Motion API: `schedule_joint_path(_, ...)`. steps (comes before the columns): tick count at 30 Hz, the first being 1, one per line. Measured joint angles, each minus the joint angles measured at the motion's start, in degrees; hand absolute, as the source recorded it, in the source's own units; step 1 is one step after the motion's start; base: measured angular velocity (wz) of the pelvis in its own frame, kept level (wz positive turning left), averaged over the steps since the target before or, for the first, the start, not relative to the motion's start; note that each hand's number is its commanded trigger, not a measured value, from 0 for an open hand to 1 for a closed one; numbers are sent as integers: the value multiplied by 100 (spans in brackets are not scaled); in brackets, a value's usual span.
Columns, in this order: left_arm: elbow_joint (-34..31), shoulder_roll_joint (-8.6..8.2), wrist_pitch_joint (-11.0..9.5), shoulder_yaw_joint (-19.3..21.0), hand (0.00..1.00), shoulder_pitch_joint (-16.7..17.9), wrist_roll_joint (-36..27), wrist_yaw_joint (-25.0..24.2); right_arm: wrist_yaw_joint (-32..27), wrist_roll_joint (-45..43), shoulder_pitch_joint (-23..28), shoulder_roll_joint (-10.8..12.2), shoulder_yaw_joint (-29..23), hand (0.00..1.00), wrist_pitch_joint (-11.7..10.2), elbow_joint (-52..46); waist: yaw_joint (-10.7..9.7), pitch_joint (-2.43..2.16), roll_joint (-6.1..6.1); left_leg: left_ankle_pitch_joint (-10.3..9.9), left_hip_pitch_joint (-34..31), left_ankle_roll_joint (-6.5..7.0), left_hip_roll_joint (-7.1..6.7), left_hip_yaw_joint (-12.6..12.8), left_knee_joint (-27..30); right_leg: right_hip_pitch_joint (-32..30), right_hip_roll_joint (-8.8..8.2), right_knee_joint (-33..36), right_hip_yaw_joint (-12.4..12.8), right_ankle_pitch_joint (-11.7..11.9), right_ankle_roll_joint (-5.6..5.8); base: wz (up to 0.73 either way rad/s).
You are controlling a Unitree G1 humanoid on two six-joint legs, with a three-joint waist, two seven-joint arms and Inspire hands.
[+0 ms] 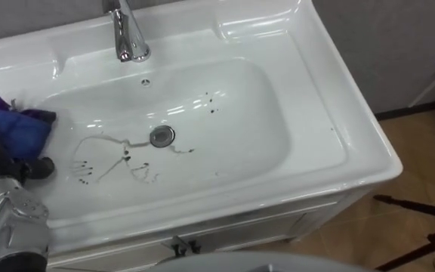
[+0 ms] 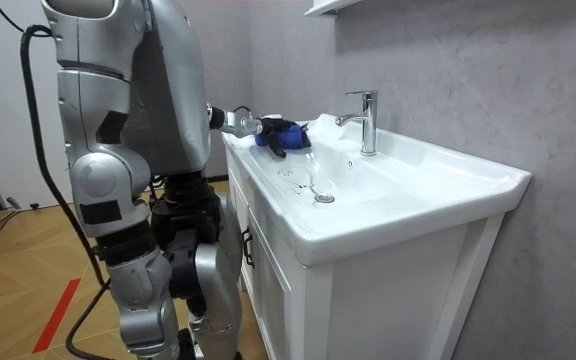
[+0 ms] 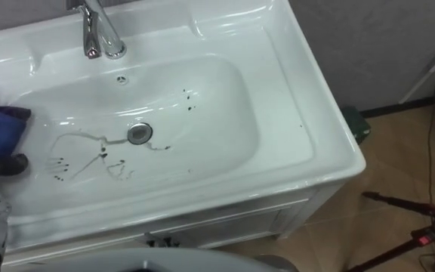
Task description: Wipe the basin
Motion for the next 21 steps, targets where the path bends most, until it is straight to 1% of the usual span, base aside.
schedule_joint_path(1,12,8,0,29,100,-28,23,0,7,0,0,0,0,0,0,0,1,-5,-6,6,2,1,-2,0,-6,0,0,-1,3,0,0,0)
schedule_joint_path(3,25,44,2,123,100,-74,145,-2,9,0,0,0,-1,0,5,-2,5,-45,-40,20,12,-3,-4,0,-36,-1,2,-9,7,0,-1,0)
schedule_joint_path(4,79,97,18,140,100,-113,214,10,6,0,7,0,-1,0,11,-2,-4,-57,-57,20,16,-3,-2,1,-36,7,2,-11,-3,1,-3,0)
schedule_joint_path(6,173,159,67,183,100,-211,223,6,-3,0,11,-2,0,0,48,-2,-11,-65,-70,20,23,-4,-2,7,-46,13,1,-15,-8,3,-5,0)
schedule_joint_path(8,205,164,148,208,100,-258,223,5,-6,-12,3,-9,2,0,117,-7,-8,-64,-71,24,90,-3,-6,35,-117,42,1,-16,5,4,-4,-2)
schedule_joint_path(12,268,164,164,224,100,-289,220,5,12,-13,6,-8,11,0,198,-24,-11,-64,-70,39,143,3,-10,73,-156,103,1,-34,28,2,0,-2)
schedule_joint_path(18,277,152,182,214,100,-299,187,5,2,7,11,-8,14,0,211,-69,-16,-63,-61,39,177,2,-6,103,-154,113,1,-24,51,2,1,0)
schedule_joint_path(21,250,151,186,216,100,-293,24,6,-3,1,21,-7,11,0,205,-150,-23,-61,-47,42,171,5,-4,114,-157,110,1,-21,55,3,1,0)
